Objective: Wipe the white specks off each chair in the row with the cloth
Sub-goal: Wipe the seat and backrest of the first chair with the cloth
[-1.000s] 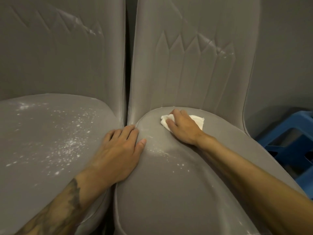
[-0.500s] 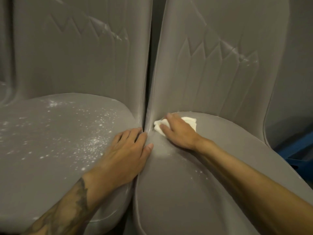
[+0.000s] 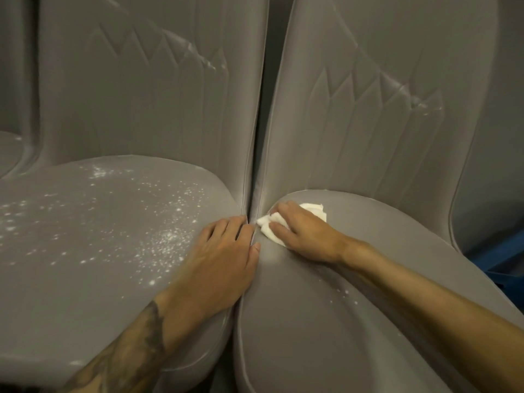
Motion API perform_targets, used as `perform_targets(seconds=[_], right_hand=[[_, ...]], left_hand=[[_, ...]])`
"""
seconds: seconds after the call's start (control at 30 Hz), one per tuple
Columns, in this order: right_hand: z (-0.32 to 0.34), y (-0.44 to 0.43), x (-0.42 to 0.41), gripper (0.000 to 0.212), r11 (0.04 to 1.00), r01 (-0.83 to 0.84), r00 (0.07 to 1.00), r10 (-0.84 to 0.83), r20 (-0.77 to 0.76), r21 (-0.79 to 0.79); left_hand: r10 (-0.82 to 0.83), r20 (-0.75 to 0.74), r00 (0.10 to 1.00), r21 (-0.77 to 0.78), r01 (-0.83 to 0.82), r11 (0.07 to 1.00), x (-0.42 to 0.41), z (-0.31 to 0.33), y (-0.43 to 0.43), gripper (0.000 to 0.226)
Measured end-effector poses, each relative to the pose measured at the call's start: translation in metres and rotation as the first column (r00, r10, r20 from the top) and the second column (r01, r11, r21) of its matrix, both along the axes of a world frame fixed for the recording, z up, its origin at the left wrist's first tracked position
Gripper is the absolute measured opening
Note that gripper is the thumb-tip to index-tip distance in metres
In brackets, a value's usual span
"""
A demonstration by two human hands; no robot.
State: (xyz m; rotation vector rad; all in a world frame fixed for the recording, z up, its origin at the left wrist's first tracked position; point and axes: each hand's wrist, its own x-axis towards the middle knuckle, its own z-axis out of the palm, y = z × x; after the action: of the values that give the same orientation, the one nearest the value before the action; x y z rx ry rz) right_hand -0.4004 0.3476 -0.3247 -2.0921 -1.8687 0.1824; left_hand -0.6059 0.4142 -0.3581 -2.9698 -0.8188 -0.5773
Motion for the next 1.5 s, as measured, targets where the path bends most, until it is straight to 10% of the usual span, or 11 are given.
perform_targets(seconds=[0.9, 1.1, 1.3, 1.5], right_hand=[[0.005, -0.013, -0.006, 0.021, 0.995, 0.089, 0.996, -0.09, 0.02, 0.043], [0.0, -0.061, -0.041, 0.022, 0.977, -0.196, 0.98, 0.193, 0.039, 0.087], [0.007, -0.039, 0.002, 0.025, 0.99, 0.129, 0.991, -0.131, 0.033, 0.063], [0.007, -0.099, -0.033, 0.022, 0.981, -0.167, 0.986, 0.164, 0.034, 0.099]], left_hand=[[-0.047, -0.013, 0.999, -0.041, 0.046, 0.998, -0.003, 0.0, 0.006, 0.047], [-0.039, -0.073, 0.997, -0.105, 0.031, 0.994, -0.003, 0.003, 0.007, 0.043], [-0.033, -0.067, 0.997, -0.1, 0.026, 0.995, -0.001, 0.004, 0.005, 0.051], [-0.013, -0.061, 0.998, -0.116, 0.005, 0.993, -0.001, 0.005, 0.004, 0.041]])
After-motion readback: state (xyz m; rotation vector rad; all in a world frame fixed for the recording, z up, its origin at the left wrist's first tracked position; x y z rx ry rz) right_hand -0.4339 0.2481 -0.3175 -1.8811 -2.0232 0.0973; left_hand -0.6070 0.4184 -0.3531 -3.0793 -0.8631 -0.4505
